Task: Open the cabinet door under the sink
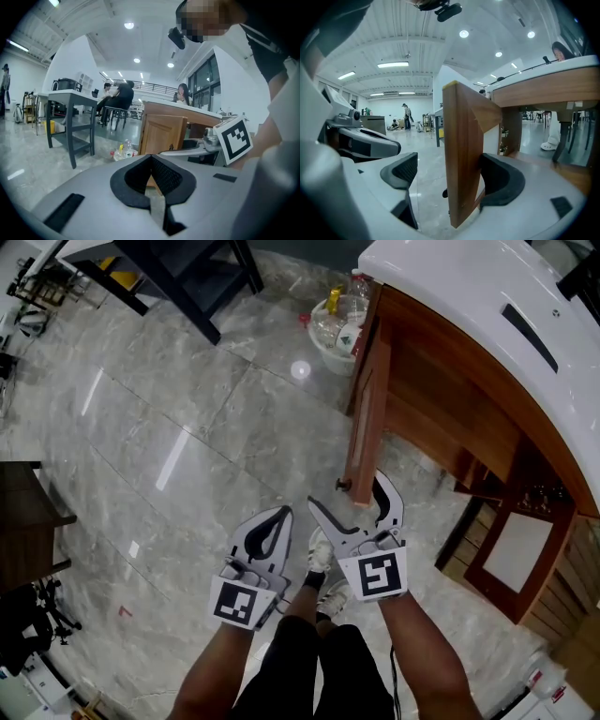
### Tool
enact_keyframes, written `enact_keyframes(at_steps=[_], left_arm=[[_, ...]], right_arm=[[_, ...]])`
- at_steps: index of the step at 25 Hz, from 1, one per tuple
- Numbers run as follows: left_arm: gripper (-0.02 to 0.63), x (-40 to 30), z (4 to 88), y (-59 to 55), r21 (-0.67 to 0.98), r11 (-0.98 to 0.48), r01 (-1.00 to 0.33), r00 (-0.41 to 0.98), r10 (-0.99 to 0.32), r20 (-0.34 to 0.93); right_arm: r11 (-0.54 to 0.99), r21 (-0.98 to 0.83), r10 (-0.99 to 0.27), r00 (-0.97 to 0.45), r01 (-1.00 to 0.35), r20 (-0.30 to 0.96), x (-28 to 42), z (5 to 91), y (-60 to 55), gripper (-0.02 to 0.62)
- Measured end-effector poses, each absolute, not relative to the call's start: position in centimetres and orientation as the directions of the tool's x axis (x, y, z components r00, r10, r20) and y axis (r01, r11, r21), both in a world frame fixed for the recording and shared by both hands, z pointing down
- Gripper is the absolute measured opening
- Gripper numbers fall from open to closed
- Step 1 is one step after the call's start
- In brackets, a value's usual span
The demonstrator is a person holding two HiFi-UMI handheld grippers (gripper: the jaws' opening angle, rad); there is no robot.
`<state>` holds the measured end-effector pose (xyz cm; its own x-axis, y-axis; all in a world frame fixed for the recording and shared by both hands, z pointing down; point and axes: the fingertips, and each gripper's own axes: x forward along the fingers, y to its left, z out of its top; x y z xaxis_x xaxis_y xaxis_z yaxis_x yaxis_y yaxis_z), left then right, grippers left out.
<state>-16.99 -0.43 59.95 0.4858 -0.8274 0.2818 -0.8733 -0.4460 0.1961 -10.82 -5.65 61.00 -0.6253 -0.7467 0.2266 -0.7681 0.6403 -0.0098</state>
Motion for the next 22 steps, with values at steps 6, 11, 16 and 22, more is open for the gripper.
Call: enact_keyframes(at_steps=[6, 11, 16, 22], left_arm=[[0.021, -19.4, 59.9, -0.5, 0.182, -0.404, -0.896, 0.442, -0.849, 0.290], [0.021, -20.5, 60.1, -0.5, 0.192, -0.374, -0.907, 0.417, -0.859, 0.296], [0.021, -20.0, 59.8, 0.0, 0.196, -0.379, -0.904, 0.423, -0.856, 0.295], [0.021, -18.4, 57.7, -0.1, 0.204, -0.409, -0.889, 0.455, -0.838, 0.300]], right_arm=[[0.708, 0.013, -0.687, -0.686, -0.706, 0.240, -14.2, 61.0, -5.8, 0.430], [0.735, 0.006, -0.659, -0.714, -0.678, 0.237, -16.5, 60.9, -6.0, 0.430], [0.713, 0.000, -0.685, -0.698, -0.701, 0.207, -15.7, 59.9, -5.9, 0.430], [0.691, 0.066, -0.712, -0.662, -0.720, 0.234, -12.1, 56.8, -4.3, 0.430]])
